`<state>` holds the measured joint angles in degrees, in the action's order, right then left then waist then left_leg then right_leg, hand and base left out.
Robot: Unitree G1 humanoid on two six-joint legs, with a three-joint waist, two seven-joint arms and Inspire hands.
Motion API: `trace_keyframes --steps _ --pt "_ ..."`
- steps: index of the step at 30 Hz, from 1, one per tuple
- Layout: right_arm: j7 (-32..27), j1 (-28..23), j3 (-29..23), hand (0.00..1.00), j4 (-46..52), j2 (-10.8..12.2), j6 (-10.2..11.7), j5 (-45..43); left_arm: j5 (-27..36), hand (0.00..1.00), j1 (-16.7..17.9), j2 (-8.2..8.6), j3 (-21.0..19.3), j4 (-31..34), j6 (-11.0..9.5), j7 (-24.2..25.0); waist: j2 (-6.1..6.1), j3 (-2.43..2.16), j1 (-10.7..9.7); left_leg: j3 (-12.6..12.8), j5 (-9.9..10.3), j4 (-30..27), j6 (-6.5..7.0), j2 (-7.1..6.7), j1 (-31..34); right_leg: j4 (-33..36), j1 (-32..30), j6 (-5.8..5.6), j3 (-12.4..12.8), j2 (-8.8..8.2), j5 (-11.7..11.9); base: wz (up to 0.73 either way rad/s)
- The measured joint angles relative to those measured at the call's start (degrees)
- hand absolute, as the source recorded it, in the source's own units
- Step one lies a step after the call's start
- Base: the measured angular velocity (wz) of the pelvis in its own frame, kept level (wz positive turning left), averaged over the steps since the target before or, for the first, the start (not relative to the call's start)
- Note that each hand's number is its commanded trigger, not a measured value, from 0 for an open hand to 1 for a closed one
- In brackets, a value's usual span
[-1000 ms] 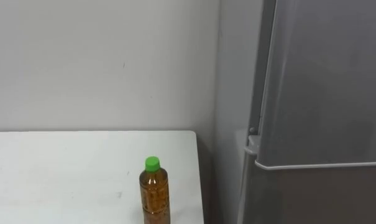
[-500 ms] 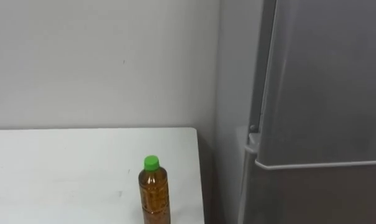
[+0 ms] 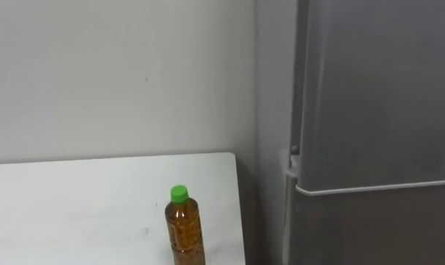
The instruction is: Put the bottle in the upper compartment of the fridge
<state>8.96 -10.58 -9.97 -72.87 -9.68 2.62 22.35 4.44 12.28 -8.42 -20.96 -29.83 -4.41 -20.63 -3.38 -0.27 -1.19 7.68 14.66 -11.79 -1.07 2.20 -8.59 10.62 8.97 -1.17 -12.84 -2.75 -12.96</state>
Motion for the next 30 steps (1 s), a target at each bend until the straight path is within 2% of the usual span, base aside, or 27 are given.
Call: trace_keyframes --steps 1,3,4,7,10,13,16,20,23,30 --pt "0.0 -0.1 0.0 0.0 0.0 0.0 0.3 0.0 -0.1 0.0 -0.4 0.02 0.0 2.5 -0.4 -0.6 0.19 0.12 0.0 0.0 0.0 0.0 0.0 0.0 0.0 0.0 -0.1 0.0 0.0 0.0 0.0 0.0" --pt "0.0 -0.2 0.0 0.0 0.2 0.1 0.5 -0.1 -0.1 0.0 -1.0 0.0 0.1 7.0 -0.6 -1.6 -0.03 -0.07 0.1 -0.1 0.0 0.0 -0.01 0.01 0.0 0.0 -0.1 0.0 0.0 0.0 0.0 0.0" --pt "0.0 -0.3 0.0 0.0 0.5 0.2 0.5 -0.2 -0.1 0.0 -1.1 -0.05 0.1 11.1 -0.6 -1.9 0.04 -0.02 0.1 -0.2 0.0 0.0 -0.01 0.01 0.2 0.1 -0.1 -0.01 -0.1 0.01 0.0 0.0" --pt "0.0 -0.2 -0.2 0.0 0.5 0.3 0.5 -1.4 -0.1 0.0 -2.6 -0.79 0.0 17.2 -1.7 -2.5 0.29 0.2 0.1 -0.2 0.0 0.0 -0.01 0.01 -0.1 0.0 0.0 -0.01 -0.1 0.03 0.0 0.0" --pt "-0.1 -0.4 -0.2 0.0 1.2 0.7 0.4 -0.7 -0.2 0.0 -4.3 -1.49 0.0 22.1 -1.8 -2.5 0.31 0.18 0.0 -0.2 0.0 0.0 -0.01 0.04 0.0 0.0 0.0 0.0 0.0 0.1 0.0 0.0" --pt "-0.2 -0.8 -0.3 0.0 1.7 1.0 0.3 -0.3 -0.1 0.0 -5.6 -1.74 0.0 28.9 -1.8 -2.5 0.49 0.59 -0.1 -0.2 0.0 -0.1 -0.01 0.01 0.3 0.0 -0.2 -0.01 0.0 0.06 0.0 0.0" --pt "-0.1 -0.7 -0.2 0.0 1.8 1.1 0.3 0.1 -0.1 0.0 -6.5 -1.79 0.0 34.5 -1.8 -2.3 0.57 0.58 -0.3 -0.2 0.0 -0.1 -0.01 -0.01 0.2 0.0 -0.3 -0.02 0.1 0.04 0.0 0.0" --pt "-0.1 -0.7 0.0 0.0 1.8 1.1 0.4 0.1 0.0 0.0 -9.0 -1.78 0.4 38.1 -1.8 -1.3 0.61 0.63 -0.7 -0.3 0.0 -0.1 -0.01 0.02 0.1 0.0 -0.1 -0.01 0.0 0.05 0.0 0.0" --pt "0.0 -0.1 0.1 0.0 1.5 1.3 0.4 0.1 -0.1 0.0 -10.4 -1.76 1.6 40.0 -1.8 -0.3 0.63 0.65 -1.8 -0.3 0.0 -0.1 -0.01 0.02 0.1 -0.1 0.0 -0.01 0.0 0.05 0.0 0.0" --pt "0.5 0.5 1.4 0.0 1.5 1.8 0.4 0.2 0.0 0.0 -15.1 -1.75 7.1 42.8 -0.5 4.2 1.12 0.65 -4.1 -0.1 0.0 0.0 -0.02 0.02 0.0 -0.1 0.0 -0.01 0.2 0.08 0.0 0.0"
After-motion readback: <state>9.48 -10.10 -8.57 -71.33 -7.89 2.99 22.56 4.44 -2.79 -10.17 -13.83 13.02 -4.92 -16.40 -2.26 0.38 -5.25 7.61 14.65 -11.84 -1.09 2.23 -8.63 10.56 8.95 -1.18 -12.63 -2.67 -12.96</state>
